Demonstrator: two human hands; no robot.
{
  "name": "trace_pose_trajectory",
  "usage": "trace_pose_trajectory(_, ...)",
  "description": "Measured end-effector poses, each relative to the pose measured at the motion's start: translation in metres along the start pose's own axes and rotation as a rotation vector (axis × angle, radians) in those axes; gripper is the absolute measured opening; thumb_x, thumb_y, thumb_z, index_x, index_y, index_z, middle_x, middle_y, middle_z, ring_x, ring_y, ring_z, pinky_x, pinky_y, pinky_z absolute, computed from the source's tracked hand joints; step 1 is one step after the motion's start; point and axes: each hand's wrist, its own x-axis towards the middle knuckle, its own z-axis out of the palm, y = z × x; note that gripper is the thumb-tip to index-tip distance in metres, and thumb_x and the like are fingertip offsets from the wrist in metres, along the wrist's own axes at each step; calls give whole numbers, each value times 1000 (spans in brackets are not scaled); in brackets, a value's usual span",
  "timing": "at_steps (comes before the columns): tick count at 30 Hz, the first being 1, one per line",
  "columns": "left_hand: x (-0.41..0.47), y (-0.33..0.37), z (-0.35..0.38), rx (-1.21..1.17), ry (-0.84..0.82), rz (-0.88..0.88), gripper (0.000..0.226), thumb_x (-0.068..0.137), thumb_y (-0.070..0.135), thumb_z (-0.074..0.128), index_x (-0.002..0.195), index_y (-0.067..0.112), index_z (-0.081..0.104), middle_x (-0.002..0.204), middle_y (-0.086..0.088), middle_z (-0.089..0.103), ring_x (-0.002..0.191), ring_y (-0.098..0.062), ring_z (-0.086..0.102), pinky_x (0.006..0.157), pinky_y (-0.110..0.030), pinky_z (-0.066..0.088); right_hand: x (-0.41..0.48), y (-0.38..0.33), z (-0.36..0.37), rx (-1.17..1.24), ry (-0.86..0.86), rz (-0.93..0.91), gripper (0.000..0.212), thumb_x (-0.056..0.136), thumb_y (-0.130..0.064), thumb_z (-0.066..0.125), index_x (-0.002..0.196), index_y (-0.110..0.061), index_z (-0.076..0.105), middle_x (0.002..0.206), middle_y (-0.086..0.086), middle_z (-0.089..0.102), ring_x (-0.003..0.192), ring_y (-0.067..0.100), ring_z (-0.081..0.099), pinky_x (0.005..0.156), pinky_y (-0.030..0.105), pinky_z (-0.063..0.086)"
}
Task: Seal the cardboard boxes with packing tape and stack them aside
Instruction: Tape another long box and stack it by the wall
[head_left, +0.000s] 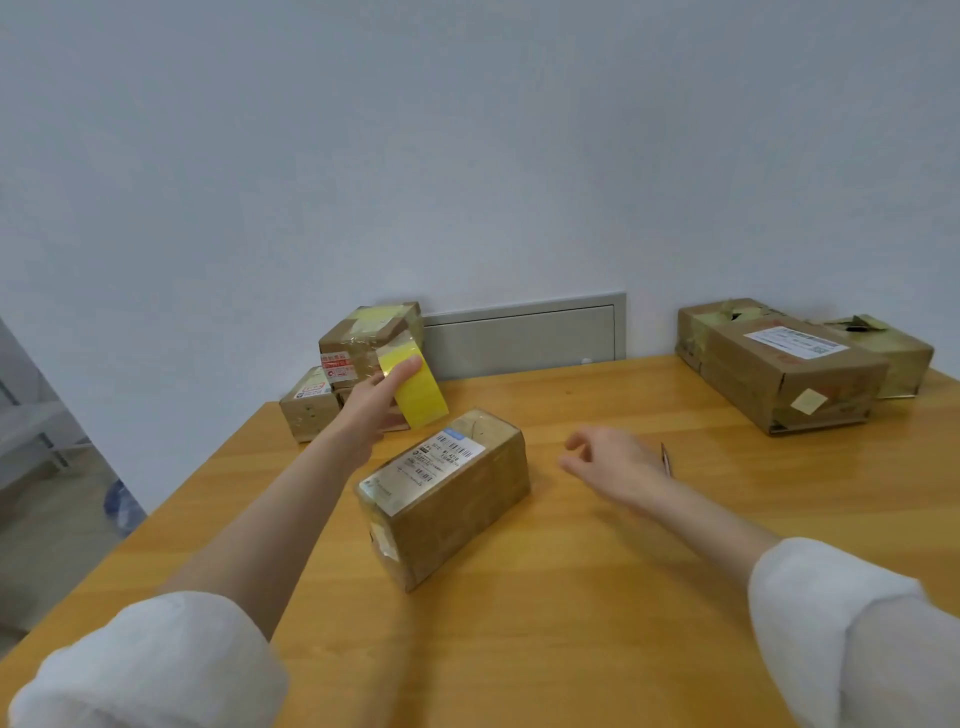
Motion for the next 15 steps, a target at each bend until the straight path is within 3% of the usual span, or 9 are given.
trace_pose_trajectory(4, -5, -8, 0, -144, -134, -160, 70, 70, 67, 63, 119, 17, 60, 112, -10, 67, 105, -30, 63, 96, -56, 40, 3, -41, 25, 400, -146, -31, 68, 86, -55, 59, 140, -17, 40, 129, 3, 56, 113, 22, 56, 93, 37, 48)
trace_pose_trajectory(7, -12, -15, 10, -301, -189, -181, 72, 59, 66, 70, 115, 20, 62, 109, -10, 69, 103, -32, 65, 88, -57, 47, 10, -46, 28, 540, -147, -3, 71, 82, -52, 66, 137, -15, 41, 130, 4, 55, 113, 22, 55, 89, 34, 49)
trace_pose_trajectory(10, -18, -19, 25, -326, -234, -144, 70, 55, 64, 72, 112, 25, 62, 110, -11, 69, 100, -32, 67, 87, -57, 48, 19, -45, 28, 572, -141, 24, 67, 83, -43, 69, 136, -14, 41, 114, 2, 58, 98, 21, 61, 83, 39, 55)
trace_pose_trajectory(15, -25, -11, 30, -208, -233, -71, 79, 54, 65, 69, 121, 24, 57, 120, -8, 64, 108, -29, 61, 99, -57, 39, 25, -45, 28, 488, -109, 34, 63, 91, -45, 58, 142, -13, 38, 124, 4, 55, 99, 20, 59, 92, 41, 51)
